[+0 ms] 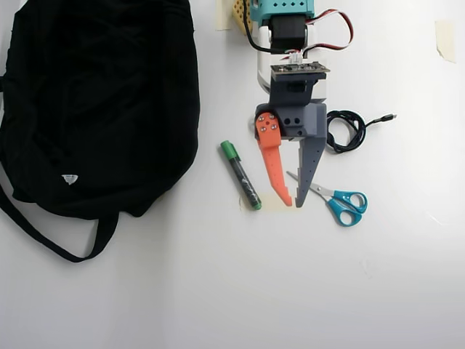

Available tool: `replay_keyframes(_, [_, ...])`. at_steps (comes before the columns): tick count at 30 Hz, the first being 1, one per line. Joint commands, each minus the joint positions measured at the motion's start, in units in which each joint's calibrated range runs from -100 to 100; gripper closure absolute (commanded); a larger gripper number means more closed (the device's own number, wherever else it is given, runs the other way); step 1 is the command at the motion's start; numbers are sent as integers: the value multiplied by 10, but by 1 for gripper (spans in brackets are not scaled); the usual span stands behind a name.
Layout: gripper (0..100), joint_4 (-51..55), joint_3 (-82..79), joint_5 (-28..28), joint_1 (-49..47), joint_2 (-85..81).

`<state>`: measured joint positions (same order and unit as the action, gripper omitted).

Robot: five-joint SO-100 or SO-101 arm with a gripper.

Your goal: Put the green marker into the black bag

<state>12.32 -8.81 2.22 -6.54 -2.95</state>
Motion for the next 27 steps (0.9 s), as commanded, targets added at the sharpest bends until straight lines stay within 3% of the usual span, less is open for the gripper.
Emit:
replay_keyframes(1, [97, -18, 27, -4, -2, -3])
replay_keyframes(27, [97, -38, 58, -4, 2, 27])
